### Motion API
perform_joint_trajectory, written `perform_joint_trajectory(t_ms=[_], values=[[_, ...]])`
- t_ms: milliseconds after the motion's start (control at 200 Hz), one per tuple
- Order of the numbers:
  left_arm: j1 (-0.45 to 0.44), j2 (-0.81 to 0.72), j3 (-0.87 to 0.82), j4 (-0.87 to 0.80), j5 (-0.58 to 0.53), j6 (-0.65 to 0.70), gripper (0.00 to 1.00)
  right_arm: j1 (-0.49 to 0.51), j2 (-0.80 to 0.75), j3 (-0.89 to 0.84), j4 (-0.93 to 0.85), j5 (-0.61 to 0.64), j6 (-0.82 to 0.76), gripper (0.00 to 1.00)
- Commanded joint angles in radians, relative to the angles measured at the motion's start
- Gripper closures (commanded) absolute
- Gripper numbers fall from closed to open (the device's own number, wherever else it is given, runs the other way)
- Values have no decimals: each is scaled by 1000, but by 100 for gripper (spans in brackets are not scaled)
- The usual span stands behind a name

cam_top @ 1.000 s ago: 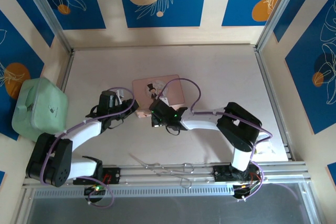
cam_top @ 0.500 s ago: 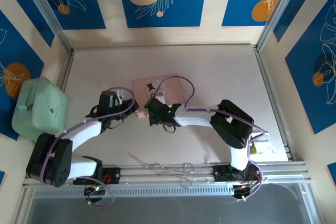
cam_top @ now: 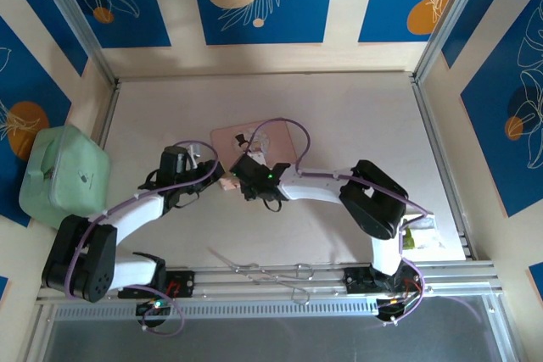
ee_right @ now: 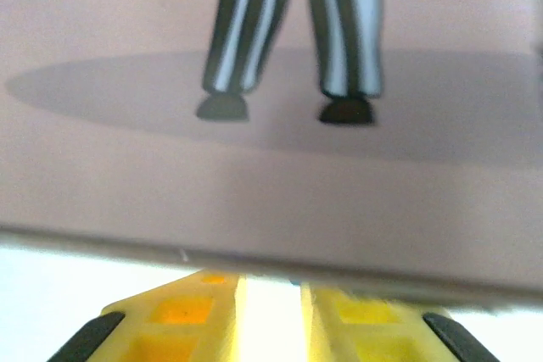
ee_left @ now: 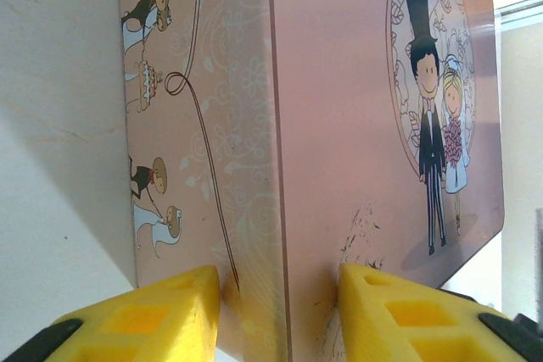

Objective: Unlock the padlock with the key

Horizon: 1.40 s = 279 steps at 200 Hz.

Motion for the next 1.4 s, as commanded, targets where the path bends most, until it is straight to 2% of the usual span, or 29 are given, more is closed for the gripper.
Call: perform_joint_trajectory(t_ms=[0,165,245,285,375,475,575,690,855,1090,1121,1171,1296,1391], values=[[4,-2,7,-78,39,34,59,2,-150,-97,42,39,-24,76],[6,7,41,-87,47,37,57,-65,-301,-269,179,-51,-56,59],[6,8,68,-105,50,42,55,-96,-351,-323,212,-83,-57,56],[6,9,80,-112,52,44,54,-93,-395,-366,252,-70,-53,51],[6,13,106,-128,55,51,54,-48,-493,-480,397,11,-57,46],[6,17,115,-130,55,51,54,-33,-516,-562,516,93,-16,37],[7,29,116,-125,55,48,54,-80,-476,-560,495,32,53,39],[7,36,118,-130,62,50,54,-73,-430,-575,559,-34,64,41],[14,22,122,-172,59,86,51,-133,-372,-600,663,-236,101,45],[14,-81,150,-319,-19,160,30,-123,-390,-642,707,-232,122,44],[13,-95,156,-342,-25,165,22,-118,-394,-650,717,-228,122,44],[8,-120,165,-379,-35,175,16,-113,-402,-664,731,-214,121,44],[-18,-176,177,-450,-71,160,15,-114,-423,-661,717,-211,112,44],[-43,-219,163,-473,-136,90,17,-108,-442,-649,683,-215,107,44]])
